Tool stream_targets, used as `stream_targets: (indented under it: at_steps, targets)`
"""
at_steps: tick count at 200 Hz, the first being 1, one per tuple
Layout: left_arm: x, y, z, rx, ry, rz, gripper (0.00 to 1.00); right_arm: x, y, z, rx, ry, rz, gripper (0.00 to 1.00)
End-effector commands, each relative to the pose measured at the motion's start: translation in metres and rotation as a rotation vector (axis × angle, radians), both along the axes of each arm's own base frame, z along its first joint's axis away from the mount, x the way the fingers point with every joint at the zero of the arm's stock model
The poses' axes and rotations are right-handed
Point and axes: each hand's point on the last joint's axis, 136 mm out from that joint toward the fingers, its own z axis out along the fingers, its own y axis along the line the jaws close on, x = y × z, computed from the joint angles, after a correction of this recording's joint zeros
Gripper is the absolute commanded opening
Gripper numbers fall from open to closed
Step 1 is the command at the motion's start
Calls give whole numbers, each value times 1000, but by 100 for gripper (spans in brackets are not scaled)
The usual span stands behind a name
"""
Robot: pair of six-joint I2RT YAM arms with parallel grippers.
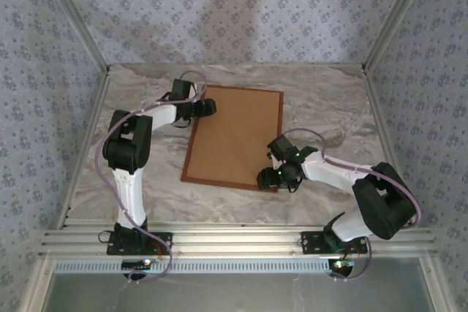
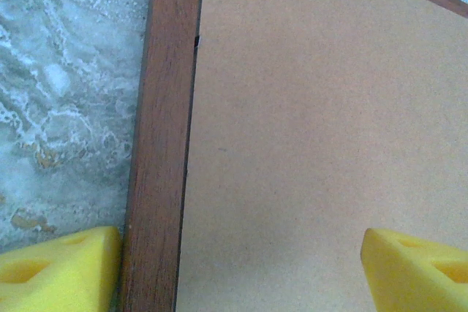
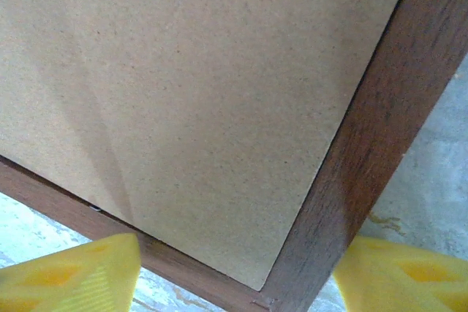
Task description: Put the photo into the frame
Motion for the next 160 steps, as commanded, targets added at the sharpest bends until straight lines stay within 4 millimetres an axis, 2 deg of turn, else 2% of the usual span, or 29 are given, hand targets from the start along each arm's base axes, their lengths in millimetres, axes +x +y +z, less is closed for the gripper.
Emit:
stream_targets:
  at_steps: [1,19,33,71,88,118,160]
  targets:
    - [-37,-4,-17,-3,135,-3,85,26,9,14,102,-122,6,79]
    - [-33,4,-15,-5,125,23,85,41,8,32,165,-167,-21,85]
    - [-29,10,-11,-9,118,39,86,62,2,45,192,-218,-68,87]
    - [-15,19,-8,-6,105,63,86,150,-27,79,223,-412,-256,88]
    - [-8,17,-8,-10,111,58,86,183,-35,86,219,-453,-304,87]
    - [4,14,-5,-1,108,48,86,226,-46,78,174,-466,-339,85]
    - [16,12,-6,9,110,45,86,265,-36,57,174,-445,-291,79]
